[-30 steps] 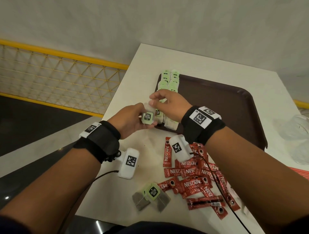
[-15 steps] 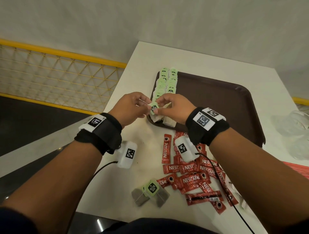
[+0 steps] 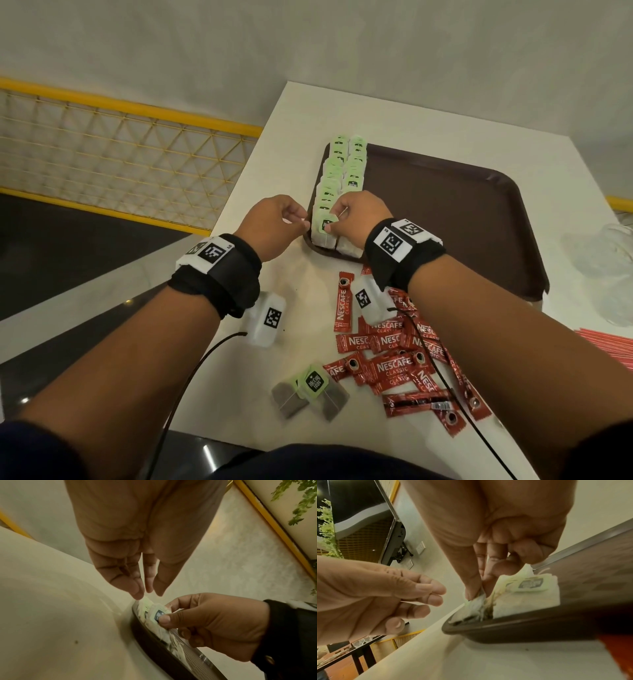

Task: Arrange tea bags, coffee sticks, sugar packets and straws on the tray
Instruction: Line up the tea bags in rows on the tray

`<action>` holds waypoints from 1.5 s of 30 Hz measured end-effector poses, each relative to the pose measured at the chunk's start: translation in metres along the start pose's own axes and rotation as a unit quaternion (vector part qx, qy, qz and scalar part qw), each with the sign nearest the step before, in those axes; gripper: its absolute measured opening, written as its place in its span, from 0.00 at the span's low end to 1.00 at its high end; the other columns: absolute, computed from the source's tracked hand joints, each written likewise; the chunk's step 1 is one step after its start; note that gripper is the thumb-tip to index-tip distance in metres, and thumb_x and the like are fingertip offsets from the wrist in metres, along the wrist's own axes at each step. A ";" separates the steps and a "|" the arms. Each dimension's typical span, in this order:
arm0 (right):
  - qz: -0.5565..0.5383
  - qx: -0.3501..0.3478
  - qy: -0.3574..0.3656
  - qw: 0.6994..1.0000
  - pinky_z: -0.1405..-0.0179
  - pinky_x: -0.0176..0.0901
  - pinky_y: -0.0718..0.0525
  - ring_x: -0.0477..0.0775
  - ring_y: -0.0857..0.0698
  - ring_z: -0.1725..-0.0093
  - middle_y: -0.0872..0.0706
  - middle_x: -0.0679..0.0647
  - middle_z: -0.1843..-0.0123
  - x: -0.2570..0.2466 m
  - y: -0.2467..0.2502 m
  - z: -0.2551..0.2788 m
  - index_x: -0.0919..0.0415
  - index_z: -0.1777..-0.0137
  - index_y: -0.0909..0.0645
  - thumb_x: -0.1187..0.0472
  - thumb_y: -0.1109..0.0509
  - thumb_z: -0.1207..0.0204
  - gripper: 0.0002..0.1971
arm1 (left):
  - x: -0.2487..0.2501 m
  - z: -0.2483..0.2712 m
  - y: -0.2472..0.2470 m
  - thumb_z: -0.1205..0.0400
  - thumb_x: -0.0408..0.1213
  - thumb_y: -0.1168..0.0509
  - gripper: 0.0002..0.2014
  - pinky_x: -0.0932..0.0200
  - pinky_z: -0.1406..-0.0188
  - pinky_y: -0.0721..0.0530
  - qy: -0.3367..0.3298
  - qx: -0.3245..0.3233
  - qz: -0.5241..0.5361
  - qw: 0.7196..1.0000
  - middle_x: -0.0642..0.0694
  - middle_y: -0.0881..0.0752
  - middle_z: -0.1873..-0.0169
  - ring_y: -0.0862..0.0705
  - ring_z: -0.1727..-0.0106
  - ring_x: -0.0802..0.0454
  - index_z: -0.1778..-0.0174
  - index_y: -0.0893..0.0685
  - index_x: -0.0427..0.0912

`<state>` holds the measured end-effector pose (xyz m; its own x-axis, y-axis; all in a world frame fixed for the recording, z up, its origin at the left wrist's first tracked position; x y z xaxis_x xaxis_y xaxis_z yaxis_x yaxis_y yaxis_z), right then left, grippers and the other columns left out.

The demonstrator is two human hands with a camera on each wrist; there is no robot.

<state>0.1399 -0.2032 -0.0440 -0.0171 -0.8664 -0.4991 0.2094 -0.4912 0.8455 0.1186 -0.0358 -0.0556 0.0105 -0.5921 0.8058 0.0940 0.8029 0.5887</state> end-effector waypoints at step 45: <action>0.152 -0.183 0.226 0.945 0.54 0.45 0.22 0.51 0.22 0.51 0.20 0.48 0.53 -0.028 -0.051 0.157 0.50 0.54 0.21 0.52 0.30 0.26 0.05 | -0.013 0.146 -0.026 0.27 0.38 0.23 0.12 0.67 0.66 0.27 -0.021 -0.278 -0.215 0.936 0.57 0.19 0.65 0.23 0.65 0.59 0.55 0.20 0.50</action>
<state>-0.0238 -0.1681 -0.0438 0.5002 -0.7947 -0.3437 0.4628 -0.0901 0.8819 -0.0295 -0.0389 -0.0720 -0.1860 -0.8388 0.5117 0.5846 0.3241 0.7438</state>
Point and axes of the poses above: each hand's wrist, its own z-axis away from the middle knuckle, its own y-axis out of the back of the hand, x = y × z, the point moved 5 cm from there along -z, towards the middle knuckle
